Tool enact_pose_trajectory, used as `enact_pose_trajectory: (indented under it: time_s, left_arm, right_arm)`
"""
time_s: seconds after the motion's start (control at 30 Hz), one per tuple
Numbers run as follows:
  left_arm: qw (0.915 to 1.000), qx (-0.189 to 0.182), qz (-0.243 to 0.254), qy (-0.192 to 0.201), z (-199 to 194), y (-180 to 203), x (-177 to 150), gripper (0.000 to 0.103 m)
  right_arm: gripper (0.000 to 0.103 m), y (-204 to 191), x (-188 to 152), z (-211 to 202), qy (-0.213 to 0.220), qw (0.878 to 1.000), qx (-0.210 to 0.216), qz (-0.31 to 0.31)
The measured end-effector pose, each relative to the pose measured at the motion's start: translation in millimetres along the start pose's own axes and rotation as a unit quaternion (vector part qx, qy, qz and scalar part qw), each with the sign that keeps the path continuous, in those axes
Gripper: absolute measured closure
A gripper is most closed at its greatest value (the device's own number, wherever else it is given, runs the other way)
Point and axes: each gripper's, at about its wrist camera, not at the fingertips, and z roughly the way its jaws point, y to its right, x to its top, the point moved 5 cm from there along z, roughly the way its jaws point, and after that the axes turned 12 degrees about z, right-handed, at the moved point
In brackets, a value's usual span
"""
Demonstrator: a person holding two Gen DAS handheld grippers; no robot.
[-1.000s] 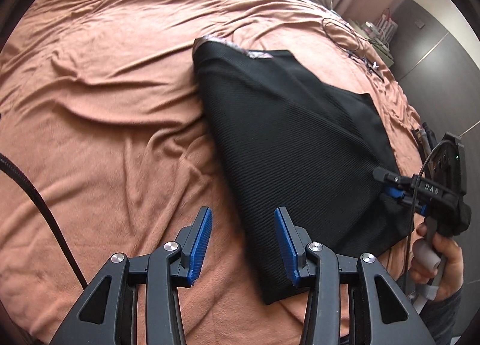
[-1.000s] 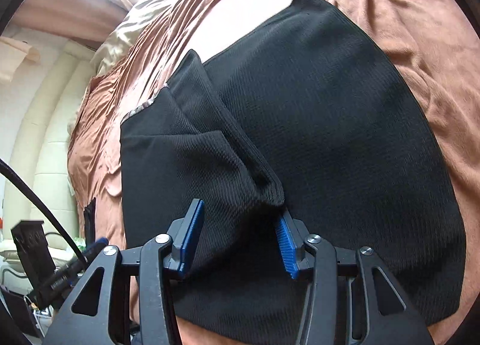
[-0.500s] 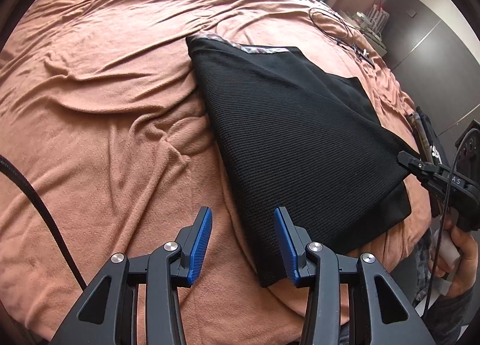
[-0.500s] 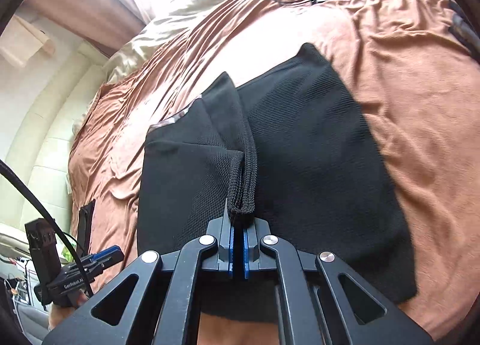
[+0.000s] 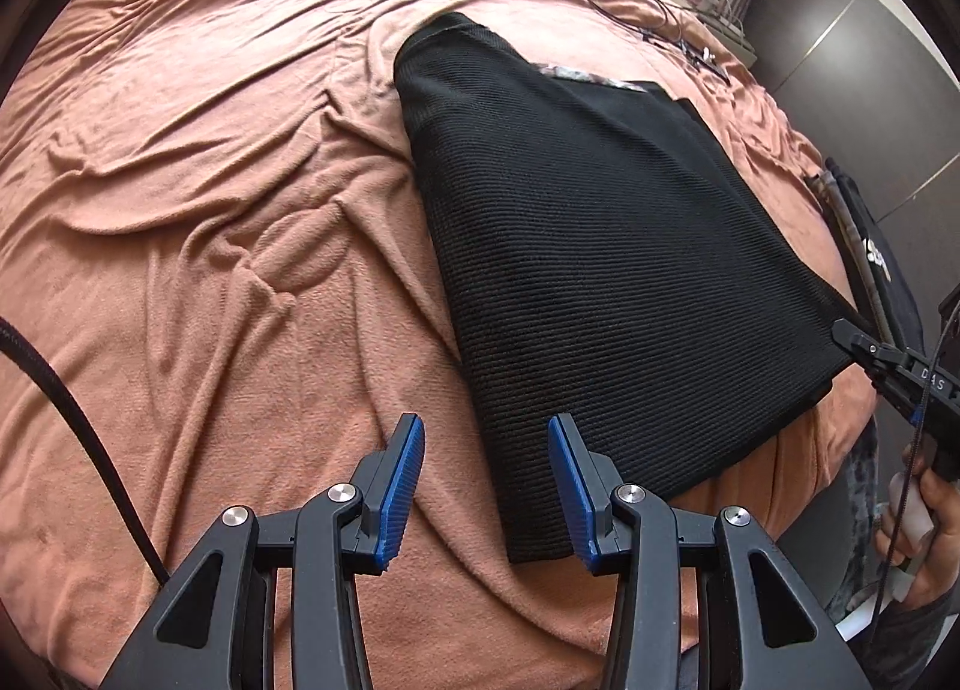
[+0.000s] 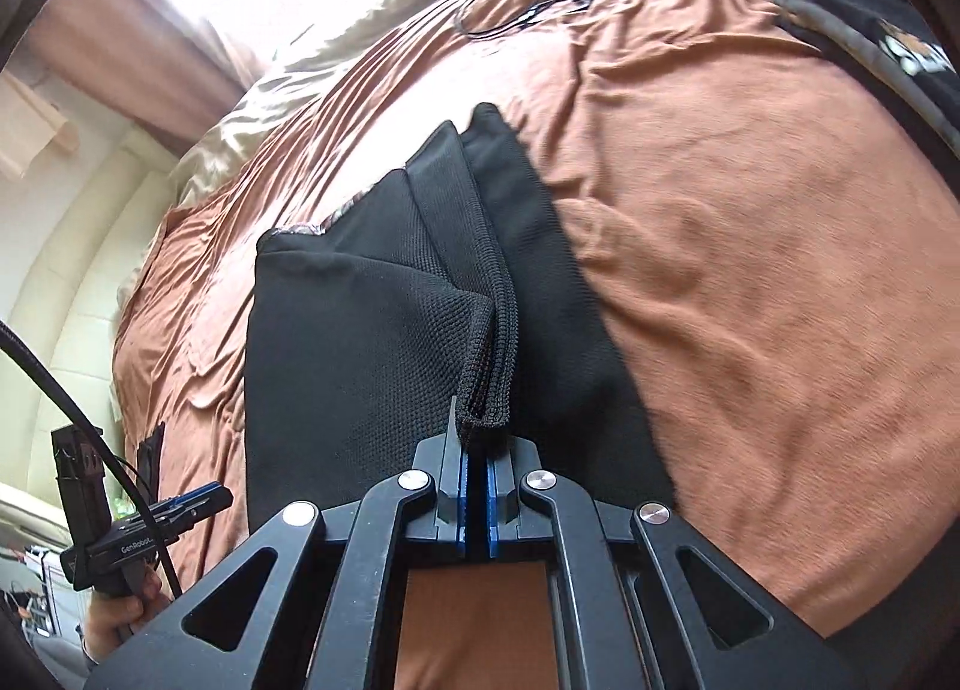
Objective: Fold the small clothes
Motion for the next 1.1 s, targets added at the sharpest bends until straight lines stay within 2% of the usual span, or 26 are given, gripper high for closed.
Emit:
enact_pose_trajectory:
  time_s: [0.33,0.6,0.67,0.8,0.87,1.0,1.07,1.1]
  left_arm:
    - [0.9997,0.004,0.011,-0.019,18.1,9.3,1.8,0.058]
    - [0.9993,-0.023,-0.012,-0.026,28.1,4.3,0.6,0.058]
    - [0.9989,-0.032,-0.021,-0.028,30.8,2.2,-0.8,0.061]
    - [0.9974,-0.051,-0.041,-0.03,37.8,3.5,-0.8,0.064]
    - [0.9968,-0.058,-0.045,-0.031,38.9,3.5,-2.8,0.064]
    - [0.9948,-0.077,-0.059,-0.031,36.3,2.8,-11.1,0.064]
    - [0.994,-0.087,-0.059,-0.031,35.9,6.1,-15.5,0.074]
    - [0.9942,-0.087,-0.056,-0.031,35.7,7.0,-16.6,0.075]
  right_arm:
    - [0.103,25.7,-16.8,-15.5,0.006,1.0,-0.011,0.021]
    - [0.101,30.4,-22.4,-19.0,0.004,1.0,-0.024,0.019]
    - [0.095,28.5,-19.9,-17.7,0.0,0.999,-0.033,0.008]
    - [0.051,23.3,-12.3,-18.0,0.01,0.998,-0.054,-0.017]
    - [0.049,21.1,-10.2,-18.1,0.013,0.998,-0.052,-0.027]
    - [0.049,25.0,-9.5,-5.0,-0.009,0.999,-0.044,-0.028]
    - [0.053,28.1,-10.0,2.6,-0.02,0.998,-0.046,-0.025]
    - [0.056,29.4,-9.7,4.7,-0.02,0.998,-0.048,-0.023]
